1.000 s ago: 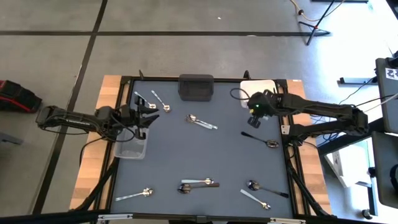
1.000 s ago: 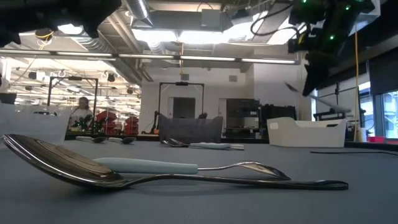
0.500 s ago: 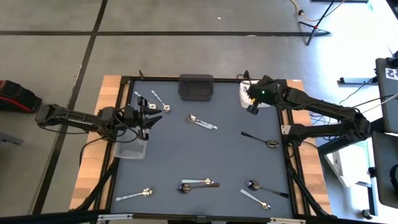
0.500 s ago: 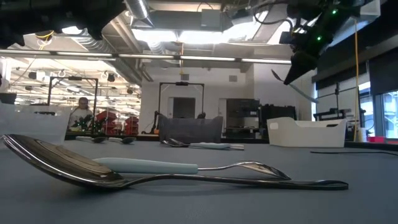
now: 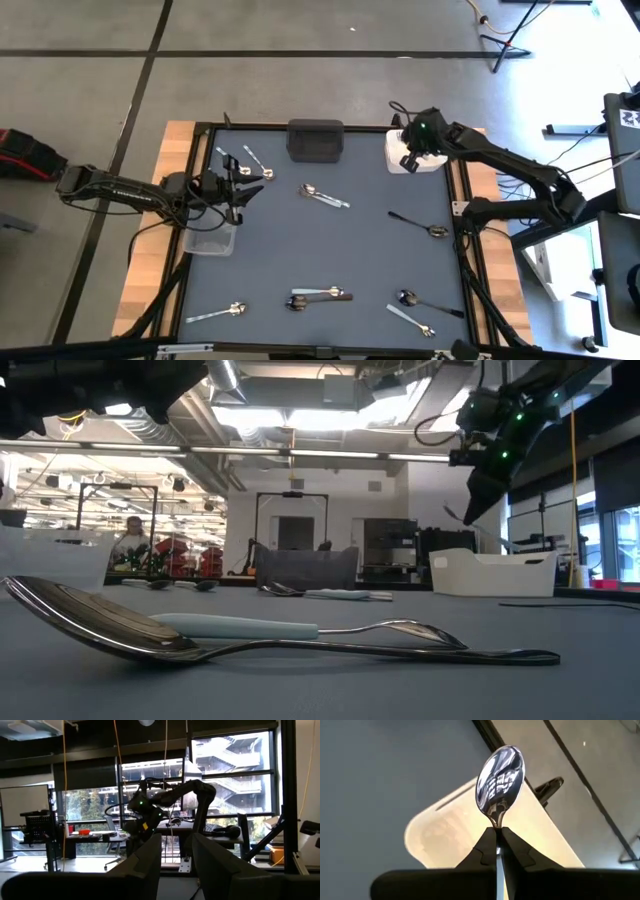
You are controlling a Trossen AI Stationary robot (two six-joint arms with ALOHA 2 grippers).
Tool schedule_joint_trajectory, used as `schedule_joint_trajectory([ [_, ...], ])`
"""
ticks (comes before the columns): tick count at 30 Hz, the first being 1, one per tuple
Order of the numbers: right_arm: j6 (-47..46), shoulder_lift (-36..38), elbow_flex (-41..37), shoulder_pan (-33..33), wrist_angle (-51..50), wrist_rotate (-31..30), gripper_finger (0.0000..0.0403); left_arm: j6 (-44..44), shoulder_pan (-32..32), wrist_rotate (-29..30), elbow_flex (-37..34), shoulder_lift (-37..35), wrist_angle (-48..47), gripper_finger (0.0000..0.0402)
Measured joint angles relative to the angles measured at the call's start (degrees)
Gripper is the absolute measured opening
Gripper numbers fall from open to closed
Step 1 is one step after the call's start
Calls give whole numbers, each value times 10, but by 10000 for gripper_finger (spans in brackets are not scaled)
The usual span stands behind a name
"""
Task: Sort silverware by color (type)
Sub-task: Put the top right light blue spoon into the white bin
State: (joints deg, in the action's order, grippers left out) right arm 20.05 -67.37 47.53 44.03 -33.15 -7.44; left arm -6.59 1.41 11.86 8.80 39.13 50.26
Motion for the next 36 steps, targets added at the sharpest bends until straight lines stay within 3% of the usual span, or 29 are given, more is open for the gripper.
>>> schedule_joint_trajectory([
  [10,-12,-82,0,22,2,5,2,3,0,0,0,0,5,105],
  [16,-4,-110,0,22,3,-29,2,3,0,0,0,0,5,105],
  [28,-48,-151,0,21,21,-35,3,5,0,0,0,0,12,105],
  [36,-47,-149,30,21,-14,-61,76,5,0,0,0,0,12,105],
])
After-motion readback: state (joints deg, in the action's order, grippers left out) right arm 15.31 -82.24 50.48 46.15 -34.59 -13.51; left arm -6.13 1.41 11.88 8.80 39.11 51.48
